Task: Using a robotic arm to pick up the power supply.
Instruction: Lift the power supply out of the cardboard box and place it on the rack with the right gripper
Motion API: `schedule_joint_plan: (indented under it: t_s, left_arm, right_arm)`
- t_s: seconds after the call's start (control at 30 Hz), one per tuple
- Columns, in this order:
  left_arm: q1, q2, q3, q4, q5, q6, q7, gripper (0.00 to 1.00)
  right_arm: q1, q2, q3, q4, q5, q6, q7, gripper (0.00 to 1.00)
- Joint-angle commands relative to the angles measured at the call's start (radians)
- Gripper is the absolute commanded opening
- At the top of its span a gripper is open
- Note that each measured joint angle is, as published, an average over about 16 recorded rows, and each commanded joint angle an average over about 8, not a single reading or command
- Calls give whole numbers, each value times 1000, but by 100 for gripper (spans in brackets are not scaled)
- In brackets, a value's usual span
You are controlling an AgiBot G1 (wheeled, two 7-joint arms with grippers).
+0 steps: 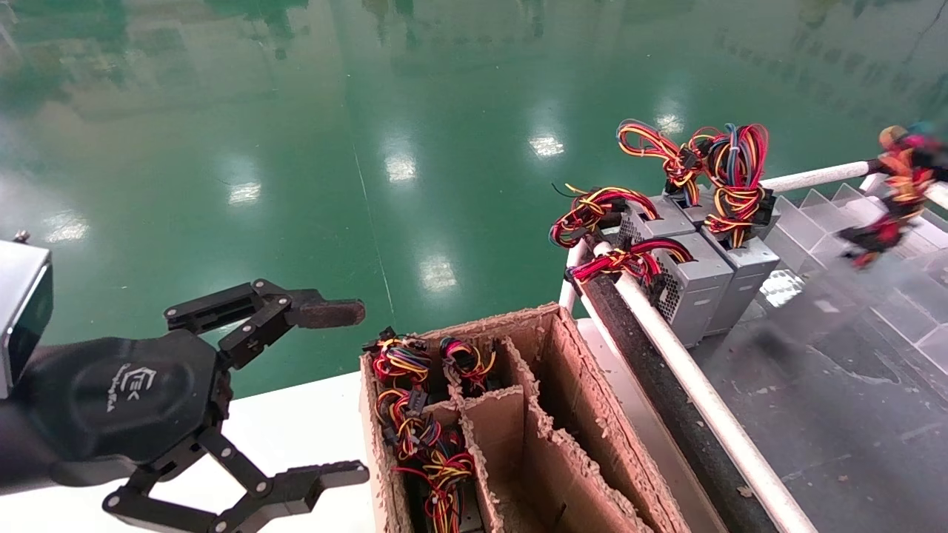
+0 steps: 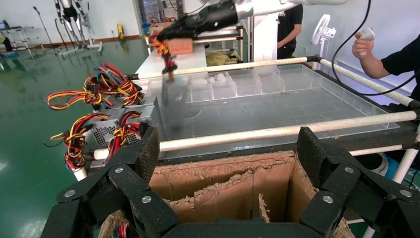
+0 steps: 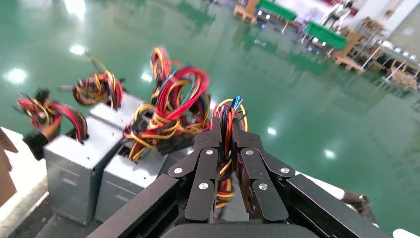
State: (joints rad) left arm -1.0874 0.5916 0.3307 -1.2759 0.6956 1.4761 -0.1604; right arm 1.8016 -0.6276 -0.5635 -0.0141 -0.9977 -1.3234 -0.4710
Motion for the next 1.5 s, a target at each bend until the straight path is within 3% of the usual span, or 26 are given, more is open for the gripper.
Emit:
schedule_joint_plan:
  t_s: [0.03, 0.23, 0.43, 0.67, 1.23, 1.37, 1.5]
  left_arm:
    - [0, 0, 0, 0, 0, 0, 0, 100]
    - [0, 0, 0, 0, 0, 0, 0, 100]
    - [0, 0, 0, 0, 0, 0, 0, 100]
    - [0, 0, 1, 0, 0, 0, 0, 100]
    - [0, 0, 1, 0, -1, 0, 0, 100]
    - [0, 0, 1, 0, -1, 0, 1, 100]
    - [0, 0, 1, 0, -1, 0, 1, 100]
  right_arm:
    - [-12, -23, -4, 3, -6, 15, -13, 0]
    - [-9, -104, -13, 4, -18, 142, -22, 0]
    - [2, -137, -19, 16, -27, 182, -26, 0]
    - [8, -104, -25, 18, -36, 141, -21, 0]
    - [65, -10, -73, 53, -105, -63, 25, 0]
    - [61, -32, -79, 48, -113, -61, 21, 0]
    - [53, -71, -79, 34, -113, 0, 8, 0]
